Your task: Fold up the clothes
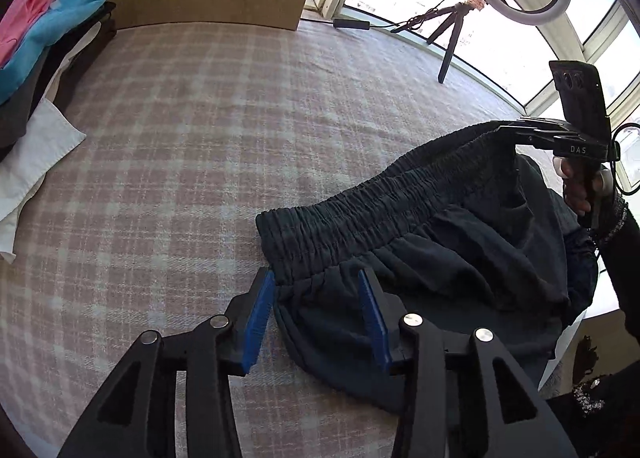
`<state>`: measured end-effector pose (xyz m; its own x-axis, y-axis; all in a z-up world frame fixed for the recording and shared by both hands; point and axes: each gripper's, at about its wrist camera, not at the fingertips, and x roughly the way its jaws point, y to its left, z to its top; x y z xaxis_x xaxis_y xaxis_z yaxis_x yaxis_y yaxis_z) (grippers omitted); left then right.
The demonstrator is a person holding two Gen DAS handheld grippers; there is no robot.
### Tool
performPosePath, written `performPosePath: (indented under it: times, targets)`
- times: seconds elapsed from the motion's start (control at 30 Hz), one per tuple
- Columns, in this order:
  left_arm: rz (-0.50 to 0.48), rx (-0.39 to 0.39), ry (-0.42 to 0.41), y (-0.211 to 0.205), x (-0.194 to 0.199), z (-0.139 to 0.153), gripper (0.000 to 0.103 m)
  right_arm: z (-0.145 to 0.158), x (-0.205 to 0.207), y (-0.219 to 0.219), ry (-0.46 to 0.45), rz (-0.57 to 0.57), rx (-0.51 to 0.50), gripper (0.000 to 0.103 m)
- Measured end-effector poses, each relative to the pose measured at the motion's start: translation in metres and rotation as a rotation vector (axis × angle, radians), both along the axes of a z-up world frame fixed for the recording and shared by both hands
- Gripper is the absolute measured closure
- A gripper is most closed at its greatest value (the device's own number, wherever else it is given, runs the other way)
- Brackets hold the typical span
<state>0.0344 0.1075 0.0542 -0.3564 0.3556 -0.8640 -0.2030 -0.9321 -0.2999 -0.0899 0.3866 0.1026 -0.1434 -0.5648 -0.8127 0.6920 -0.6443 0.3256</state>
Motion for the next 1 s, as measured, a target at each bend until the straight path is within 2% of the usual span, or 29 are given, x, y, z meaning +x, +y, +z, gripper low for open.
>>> performPosePath:
  times: [0.07, 0.17, 0.23, 0.27, 0.37, 0.5, 0.63, 0.73, 0.8, 0.83, 0.87, 0.9, 1.0]
  targets:
    - [0.014, -0.035, -0.030, 0.005, -0.010, -0.010, 0.061, 0.005, 0.004, 0.009, 0.023, 0.023, 0.009, 0.057]
    - [0.058, -0.055, -0.086, 0.010, -0.022, -0.028, 0.063, 0.000, 0.008, 0.019, 0.040, 0.062, 0.054, 0.050]
    - [0.077, -0.097, -0.054, 0.012, -0.022, -0.031, 0.078, -0.010, 0.010, 0.020, 0.009, 0.108, 0.075, 0.042]
    - [0.089, -0.089, -0.043, 0.009, -0.020, -0.030, 0.090, -0.015, 0.011, 0.018, 0.006, 0.127, 0.094, 0.042]
    - [0.137, 0.000, -0.037, -0.012, -0.010, -0.025, 0.096, -0.032, 0.009, 0.004, 0.033, 0.166, 0.162, 0.042]
    - [0.183, 0.108, -0.033, -0.035, 0.005, -0.023, 0.096, -0.050, -0.004, -0.021, -0.025, 0.214, 0.129, 0.042]
    - [0.183, 0.111, -0.040, -0.039, 0.010, -0.026, 0.094, -0.059, -0.011, -0.035, -0.074, 0.245, 0.092, 0.042]
    - [0.207, 0.101, -0.066, -0.036, 0.005, -0.026, 0.087, -0.057, -0.010, -0.027, -0.103, 0.254, 0.108, 0.042]
    - [0.184, 0.079, -0.045, -0.026, 0.002, -0.023, 0.069, -0.051, -0.010, -0.013, -0.110, 0.232, 0.113, 0.042]
    - [0.168, 0.050, -0.024, -0.018, 0.001, -0.022, 0.069, -0.047, -0.009, -0.006, -0.109, 0.224, 0.103, 0.042]
    - [0.160, 0.026, -0.013, -0.014, -0.001, -0.024, 0.076, -0.043, -0.009, 0.001, -0.108, 0.217, 0.090, 0.042]
    - [0.153, 0.003, -0.004, -0.009, -0.004, -0.026, 0.103, -0.040, -0.009, 0.008, -0.108, 0.211, 0.077, 0.042]
    - [0.190, 0.071, 0.003, -0.025, -0.001, -0.026, 0.103, -0.040, -0.014, 0.017, -0.112, 0.189, 0.070, 0.042]
